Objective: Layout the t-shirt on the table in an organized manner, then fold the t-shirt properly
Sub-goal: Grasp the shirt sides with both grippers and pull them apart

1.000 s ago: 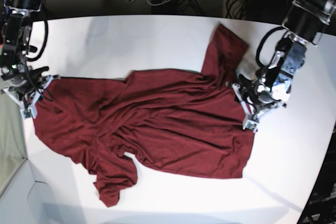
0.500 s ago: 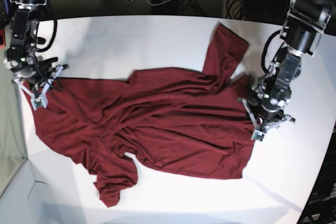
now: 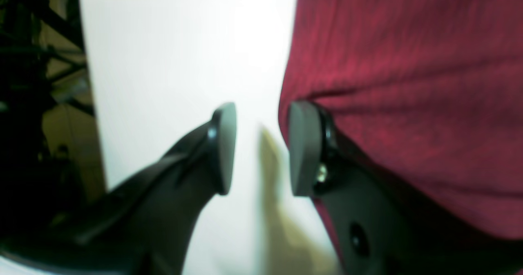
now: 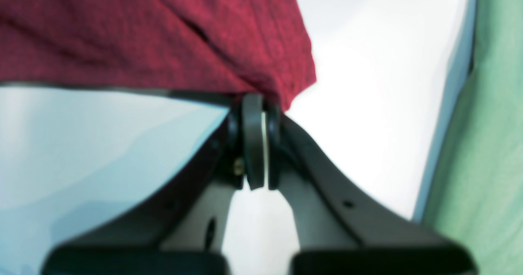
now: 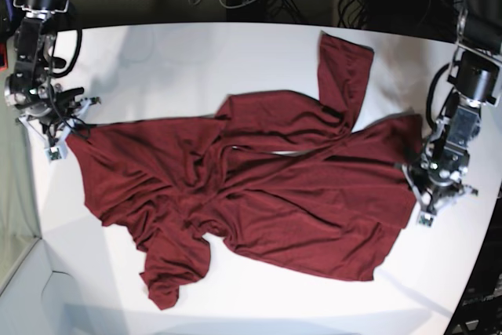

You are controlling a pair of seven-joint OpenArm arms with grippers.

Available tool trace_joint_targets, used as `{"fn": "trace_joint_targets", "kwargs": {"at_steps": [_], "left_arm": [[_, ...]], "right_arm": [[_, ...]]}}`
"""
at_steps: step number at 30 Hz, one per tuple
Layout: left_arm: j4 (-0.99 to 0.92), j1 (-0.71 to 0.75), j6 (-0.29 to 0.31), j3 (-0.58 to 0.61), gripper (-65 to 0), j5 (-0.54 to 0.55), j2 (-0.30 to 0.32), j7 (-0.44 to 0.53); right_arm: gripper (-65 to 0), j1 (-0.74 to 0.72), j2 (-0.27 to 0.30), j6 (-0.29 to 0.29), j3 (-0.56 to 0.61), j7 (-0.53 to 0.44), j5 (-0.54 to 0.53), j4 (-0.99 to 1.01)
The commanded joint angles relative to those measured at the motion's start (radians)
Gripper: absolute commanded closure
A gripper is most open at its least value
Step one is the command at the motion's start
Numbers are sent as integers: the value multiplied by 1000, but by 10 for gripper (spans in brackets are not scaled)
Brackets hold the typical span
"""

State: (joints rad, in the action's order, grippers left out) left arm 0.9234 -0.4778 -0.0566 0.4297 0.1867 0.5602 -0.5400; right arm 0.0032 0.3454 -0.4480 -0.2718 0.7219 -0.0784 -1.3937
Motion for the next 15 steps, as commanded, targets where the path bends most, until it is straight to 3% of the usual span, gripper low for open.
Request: {"fn": "trace_joint_targets", "kwargs": {"at_steps": [1, 8, 15], "left_arm": [[55, -34, -7, -13, -217, -8, 24, 21], [254, 75, -7, -219, -217, 41, 33, -62], [251, 139, -7, -234, -216, 37, 4, -56]], "right_arm": [[0, -18, 7, 1, -5, -18, -5, -26], [0, -13, -32, 1, -7, -17, -2, -138], [0, -24, -59, 1, 26, -17, -5, -137]]}}
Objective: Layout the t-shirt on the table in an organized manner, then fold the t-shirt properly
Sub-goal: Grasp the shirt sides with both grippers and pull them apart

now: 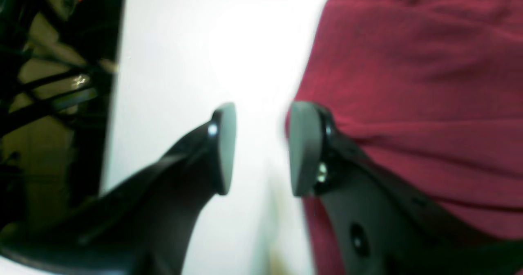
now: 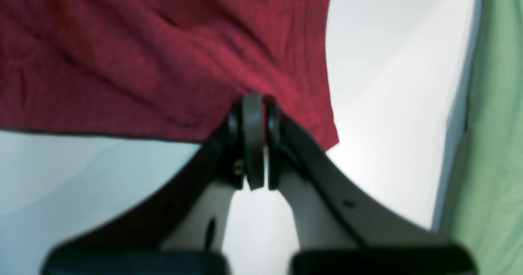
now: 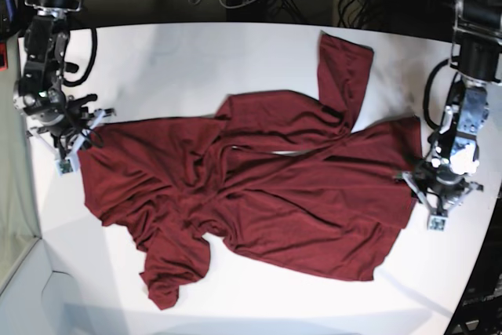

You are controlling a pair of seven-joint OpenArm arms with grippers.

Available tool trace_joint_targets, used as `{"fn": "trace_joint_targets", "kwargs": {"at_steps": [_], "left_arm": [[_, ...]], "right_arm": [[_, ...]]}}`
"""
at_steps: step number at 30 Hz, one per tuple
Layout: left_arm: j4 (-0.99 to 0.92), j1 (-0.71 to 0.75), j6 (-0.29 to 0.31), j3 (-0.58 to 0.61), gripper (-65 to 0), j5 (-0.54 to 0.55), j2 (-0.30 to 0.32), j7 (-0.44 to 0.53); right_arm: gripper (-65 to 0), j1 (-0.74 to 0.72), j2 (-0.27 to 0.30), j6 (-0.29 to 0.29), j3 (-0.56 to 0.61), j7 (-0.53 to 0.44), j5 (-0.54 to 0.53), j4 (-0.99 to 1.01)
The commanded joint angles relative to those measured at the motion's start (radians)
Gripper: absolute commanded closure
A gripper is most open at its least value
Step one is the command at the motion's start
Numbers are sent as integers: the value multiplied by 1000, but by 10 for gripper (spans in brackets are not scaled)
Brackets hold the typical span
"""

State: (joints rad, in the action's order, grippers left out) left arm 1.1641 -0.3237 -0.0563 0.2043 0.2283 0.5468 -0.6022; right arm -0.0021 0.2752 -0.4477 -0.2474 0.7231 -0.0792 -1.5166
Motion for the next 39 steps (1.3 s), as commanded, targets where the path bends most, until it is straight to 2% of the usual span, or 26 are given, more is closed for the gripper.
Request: {"fn": "trace_joint_targets", "kwargs": {"at_steps": [1, 5, 13, 18, 20, 22, 24, 29, 31, 33, 36, 39], "left_arm": [[3, -12, -7, -4, -216, -5, 17, 6], [-77, -10, -7, -3, -215, -5, -21, 8], [-137, -12, -7, -3, -215, -5, -31, 26], [-137, -12, -7, -3, -215, -5, -23, 47], [-146, -12, -7, -3, -215, -5, -23, 47], [-160, -15, -7, -3, -215, -5, -23, 47], [-164, -16, -7, -3, -215, -5, -23, 49], [-158, -16, -7, -9, -215, -5, -23, 49], [-151, -16, -7, -12, -215, -4, -23, 46], [-134, -16, -7, -12, -215, -2, -21, 43], [-91, -15, -7, -15, -215, 6, 2, 43], [-3, 4, -7, -15, -214, 7, 8, 37]], "right_arm": [[0, -26, 5, 0, 12, -18, -1, -14], [0, -28, 0, 0, 62, -26, 0, 21], [0, -14, 5, 0, 78, -30, 0, 110], [0, 83, 62, 0, 82, -30, -3, 95], [0, 109, 74, -30, 76, -32, -1, 95], [0, 135, 105, -105, 75, -49, 0, 97], [0, 166, 126, -156, 75, -56, 0, 97], [0, 208, 186, -170, 82, -49, 0, 95], [0, 225, 207, -198, 84, -47, 0, 95], [0, 233, 227, -250, 76, -47, 2, 84], [0, 254, 256, -250, 61, -27, 2, 18], [0, 288, 261, -250, -8, 13, 2, -91]]}}
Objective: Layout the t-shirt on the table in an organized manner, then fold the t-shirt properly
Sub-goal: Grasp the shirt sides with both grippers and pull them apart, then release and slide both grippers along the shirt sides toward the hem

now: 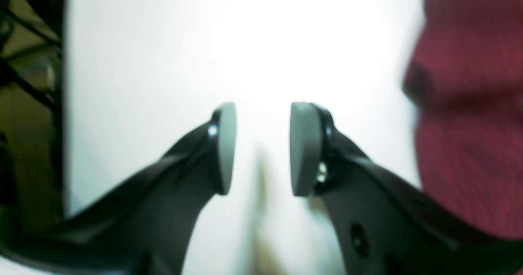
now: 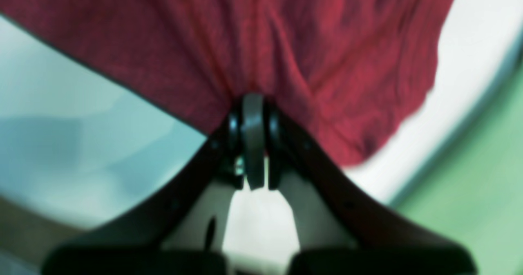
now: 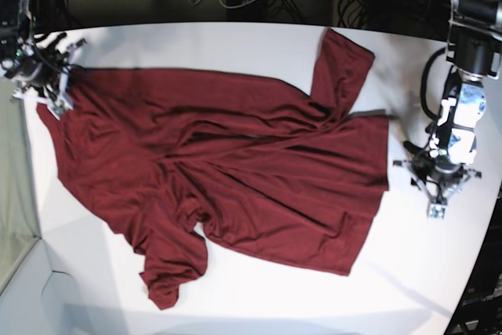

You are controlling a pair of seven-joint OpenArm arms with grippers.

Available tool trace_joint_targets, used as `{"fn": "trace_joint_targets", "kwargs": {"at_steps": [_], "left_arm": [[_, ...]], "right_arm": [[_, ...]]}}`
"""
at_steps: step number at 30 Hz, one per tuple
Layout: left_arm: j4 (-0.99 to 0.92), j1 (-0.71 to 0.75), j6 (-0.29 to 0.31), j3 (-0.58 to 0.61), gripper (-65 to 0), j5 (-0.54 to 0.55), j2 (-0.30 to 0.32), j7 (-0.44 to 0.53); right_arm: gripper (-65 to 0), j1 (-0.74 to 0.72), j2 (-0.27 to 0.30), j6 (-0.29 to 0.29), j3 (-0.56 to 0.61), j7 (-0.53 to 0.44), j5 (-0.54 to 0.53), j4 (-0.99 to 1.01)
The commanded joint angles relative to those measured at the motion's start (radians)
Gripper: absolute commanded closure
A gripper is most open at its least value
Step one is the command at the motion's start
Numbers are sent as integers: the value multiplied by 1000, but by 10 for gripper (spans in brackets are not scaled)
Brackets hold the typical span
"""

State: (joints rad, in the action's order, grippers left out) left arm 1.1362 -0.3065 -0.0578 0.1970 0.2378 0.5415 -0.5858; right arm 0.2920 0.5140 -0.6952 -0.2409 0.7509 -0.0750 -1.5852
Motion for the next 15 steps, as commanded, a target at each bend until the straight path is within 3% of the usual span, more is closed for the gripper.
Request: {"fn": "trace_joint_targets", "kwargs": {"at_steps": [1, 9, 15], "left_arm": [[51, -4, -6, -9, -214, -2, 15, 5], [344, 122, -6, -136, -214, -2, -14, -168], [327, 229, -6, -129, -215, -13, -90, -170]], "right_arm": [[0, 2, 22, -3, -38, -6, -3, -62], [0, -32, -50, -3, -130, 45, -3, -264], [0, -167, -130, -3, -124, 45, -3, -203]]}}
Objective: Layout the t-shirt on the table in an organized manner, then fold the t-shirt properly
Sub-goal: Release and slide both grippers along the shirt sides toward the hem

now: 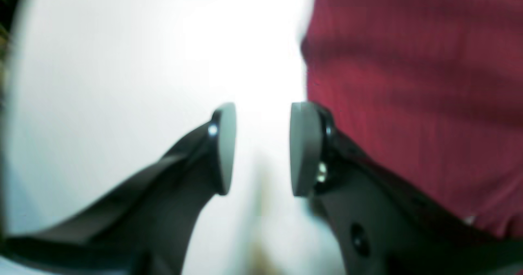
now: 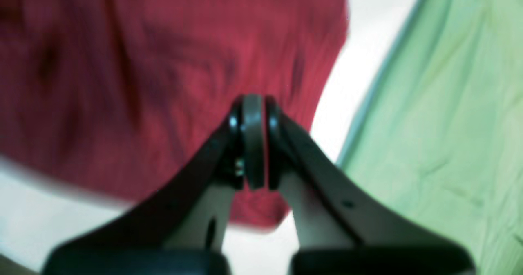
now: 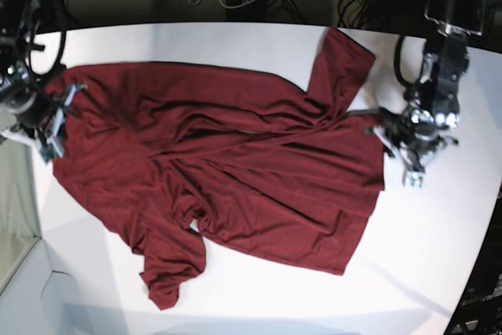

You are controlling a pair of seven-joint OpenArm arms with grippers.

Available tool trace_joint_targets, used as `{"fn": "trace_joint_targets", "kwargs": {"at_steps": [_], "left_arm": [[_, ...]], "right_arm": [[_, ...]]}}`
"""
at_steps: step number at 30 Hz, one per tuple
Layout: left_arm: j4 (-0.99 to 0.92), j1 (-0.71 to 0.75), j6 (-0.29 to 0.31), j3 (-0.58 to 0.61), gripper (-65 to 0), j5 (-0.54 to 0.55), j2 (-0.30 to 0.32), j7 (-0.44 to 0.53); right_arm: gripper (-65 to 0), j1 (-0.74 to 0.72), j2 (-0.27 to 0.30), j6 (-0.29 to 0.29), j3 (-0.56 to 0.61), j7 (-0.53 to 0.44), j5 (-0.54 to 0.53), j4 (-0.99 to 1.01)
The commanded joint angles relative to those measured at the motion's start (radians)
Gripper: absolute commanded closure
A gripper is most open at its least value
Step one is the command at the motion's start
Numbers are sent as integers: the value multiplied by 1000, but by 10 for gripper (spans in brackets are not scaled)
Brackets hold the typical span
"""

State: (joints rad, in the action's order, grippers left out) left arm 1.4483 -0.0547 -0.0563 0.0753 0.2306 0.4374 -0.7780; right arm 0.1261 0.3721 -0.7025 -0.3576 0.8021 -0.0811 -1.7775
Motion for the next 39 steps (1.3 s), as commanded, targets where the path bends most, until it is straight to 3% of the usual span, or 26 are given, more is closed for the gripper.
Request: {"fn": "trace_joint_targets", "kwargs": {"at_steps": [1, 6, 13, 18, 23, 33, 38, 39], "left_arm": [[-8, -20, -7, -7, -215, -6, 1, 28], [-114, -14, -7, 11, -215, -6, -21, 93], [-200, -23, -7, 79, -214, -7, -10, 107], [-222, -12, -7, 77, -214, -7, 42, 107], [-218, 29, -7, 76, -214, -6, 94, 107], [-168, 102, -7, 65, -213, 2, 130, 96], [-24, 171, -7, -84, -214, 3, 134, 94], [10, 180, -7, -107, -214, 3, 134, 93]], "right_arm": [[0, -32, 3, 4, -7, -6, 4, 5], [0, -205, -23, 4, 53, -6, 4, 149], [0, -391, -28, 4, 122, -14, 4, 434], [0, -494, -28, 4, 174, -22, 4, 641], [0, -514, -54, 4, 190, -125, 4, 767], [0, -564, -71, 4, 245, -292, 5, 957], [0, -627, -69, 4, 245, -379, 5, 1068], [0, -633, -66, 34, 245, -396, 5, 1077]]}}
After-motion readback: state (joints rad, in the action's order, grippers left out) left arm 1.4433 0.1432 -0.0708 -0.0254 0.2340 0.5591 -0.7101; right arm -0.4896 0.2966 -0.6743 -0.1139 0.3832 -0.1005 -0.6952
